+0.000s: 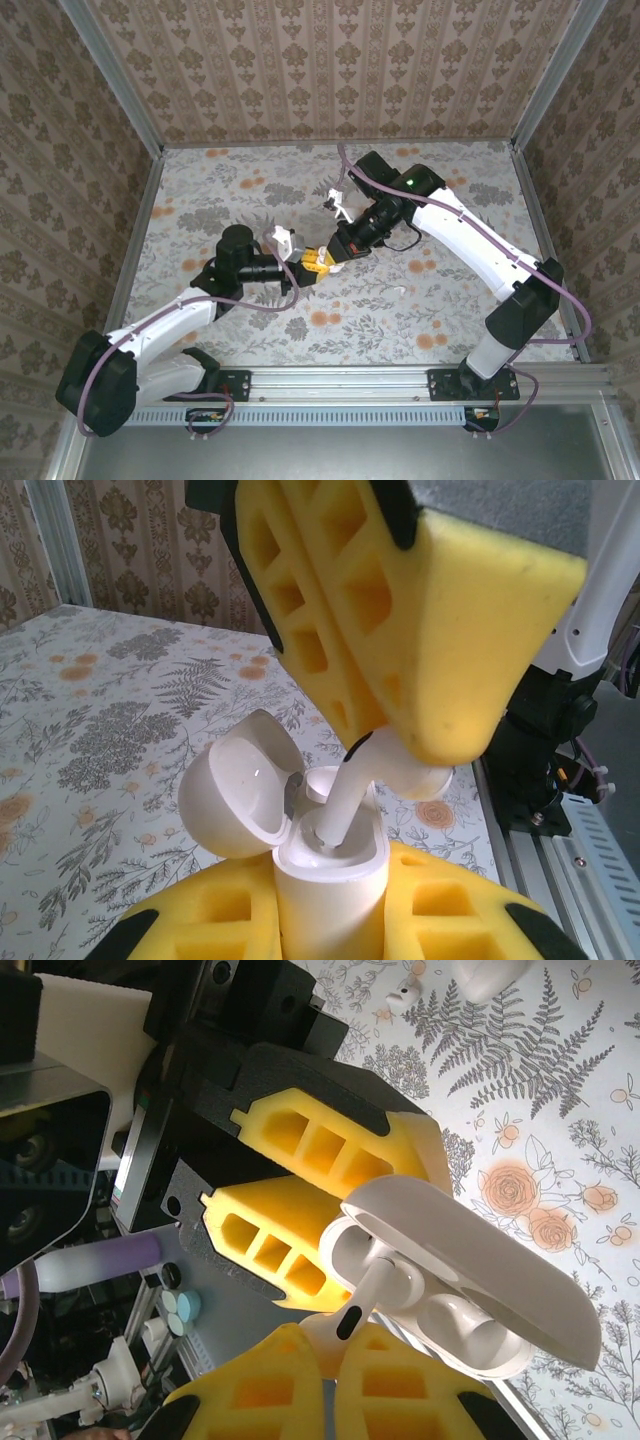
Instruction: Insert the wireless bluetooth earbuds into the charging case
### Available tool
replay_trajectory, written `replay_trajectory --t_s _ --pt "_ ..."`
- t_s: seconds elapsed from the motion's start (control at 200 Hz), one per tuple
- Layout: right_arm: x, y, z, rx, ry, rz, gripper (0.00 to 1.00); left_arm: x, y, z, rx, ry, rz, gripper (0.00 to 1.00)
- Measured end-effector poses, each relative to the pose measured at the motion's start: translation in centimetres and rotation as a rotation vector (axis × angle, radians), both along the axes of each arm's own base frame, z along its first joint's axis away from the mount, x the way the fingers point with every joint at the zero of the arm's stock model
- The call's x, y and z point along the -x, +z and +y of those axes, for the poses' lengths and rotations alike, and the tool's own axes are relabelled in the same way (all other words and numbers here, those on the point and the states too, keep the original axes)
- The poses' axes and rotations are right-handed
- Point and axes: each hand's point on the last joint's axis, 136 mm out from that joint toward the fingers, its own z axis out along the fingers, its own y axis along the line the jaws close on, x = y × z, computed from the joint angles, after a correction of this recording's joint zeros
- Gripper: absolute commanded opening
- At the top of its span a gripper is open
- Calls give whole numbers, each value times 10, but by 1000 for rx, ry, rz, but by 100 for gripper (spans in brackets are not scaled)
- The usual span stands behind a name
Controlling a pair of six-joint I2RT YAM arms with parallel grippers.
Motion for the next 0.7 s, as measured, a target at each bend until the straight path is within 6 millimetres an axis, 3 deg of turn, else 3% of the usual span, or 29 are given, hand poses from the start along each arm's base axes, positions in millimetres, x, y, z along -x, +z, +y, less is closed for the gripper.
replay_trajectory --t_s 0.7 --pt "1 -1 -3 10 18 -16 4 3 3 -2 4 -8 14 0"
